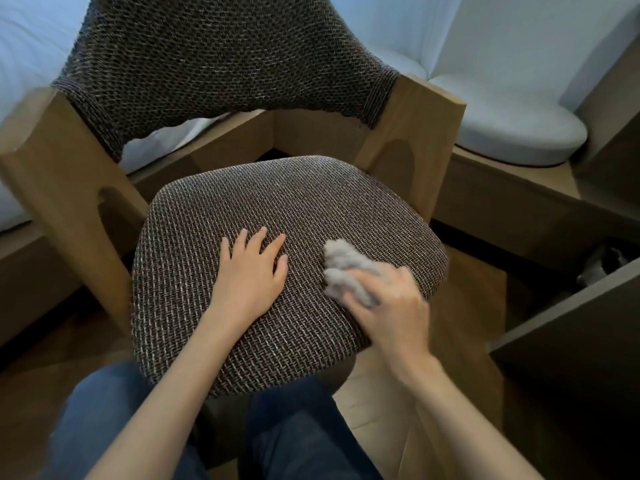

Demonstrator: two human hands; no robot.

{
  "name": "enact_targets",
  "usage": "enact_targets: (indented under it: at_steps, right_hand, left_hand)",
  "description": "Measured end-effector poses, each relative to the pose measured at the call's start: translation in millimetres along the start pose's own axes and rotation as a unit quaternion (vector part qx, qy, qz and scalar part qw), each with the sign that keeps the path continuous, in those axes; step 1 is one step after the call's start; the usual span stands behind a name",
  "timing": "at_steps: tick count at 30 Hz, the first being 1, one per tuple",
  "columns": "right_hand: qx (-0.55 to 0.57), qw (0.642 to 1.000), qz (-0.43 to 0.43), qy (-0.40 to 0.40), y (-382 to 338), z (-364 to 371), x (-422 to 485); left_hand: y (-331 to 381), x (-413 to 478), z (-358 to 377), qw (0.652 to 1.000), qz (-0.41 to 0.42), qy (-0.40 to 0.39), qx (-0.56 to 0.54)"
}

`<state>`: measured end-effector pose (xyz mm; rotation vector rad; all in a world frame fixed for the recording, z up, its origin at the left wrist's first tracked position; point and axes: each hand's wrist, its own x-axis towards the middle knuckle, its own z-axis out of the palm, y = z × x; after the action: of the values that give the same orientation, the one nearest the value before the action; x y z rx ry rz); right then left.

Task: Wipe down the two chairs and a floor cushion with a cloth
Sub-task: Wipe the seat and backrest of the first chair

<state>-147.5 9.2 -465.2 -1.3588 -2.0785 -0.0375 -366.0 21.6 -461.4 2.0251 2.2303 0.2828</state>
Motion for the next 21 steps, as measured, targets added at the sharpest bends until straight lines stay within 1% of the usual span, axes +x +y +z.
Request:
enact_targets:
  at_steps: [3, 5, 7, 9, 11, 13, 15, 18, 21]
  right_hand:
    - [-0.037, 0.995, 0.087, 0.041, 51.5, -4.3, 41.6]
    - [-0.047, 0.99, 0.121, 0.045, 71.3, 2.8, 72.7]
    - [-0.055, 0.992, 0.108, 0.034, 77.1, 16.8, 102.7]
    - [-0.056, 0.996, 0.064, 0.01, 73.5, 37.7, 133.5]
    - [-0.05, 0.998, 0.038, -0.019, 67.6, 63.8, 167.0]
    - [-0.045, 0.998, 0.03, -0.046, 62.6, 90.3, 201.5]
    - [-0.036, 0.997, 0.027, -0.07, 58.4, 113.4, 232.5]
    - [-0.019, 0.996, 0.013, -0.085, 51.1, 144.4, 267.8]
    - [-0.01, 0.996, -0.002, -0.091, 41.5, 169.4, 292.4]
  left_hand:
    - [-3.3, 5.5, 2.8, 0.998, 0.047, -0.047, 0.004]
    - [-3.9, 15.6, 3.3, 0.995, 0.072, -0.074, 0.009]
    - [-3.0, 28.2, 4.2, 0.993, 0.084, -0.085, 0.006]
    - [-0.1, 39.5, 4.5, 0.992, 0.088, -0.085, -0.003]
    - [2.1, 48.4, 4.9, 0.993, 0.086, -0.076, -0.017]
    - [2.6, 52.2, 5.4, 0.995, 0.076, -0.055, -0.038]
    - [2.3, 51.4, 6.5, 0.997, 0.062, -0.024, -0.05]
    - [3.4, 47.5, 8.2, 0.998, 0.023, 0.019, -0.057]
    - [3.7, 49.4, 8.4, 0.997, -0.021, 0.037, -0.058]
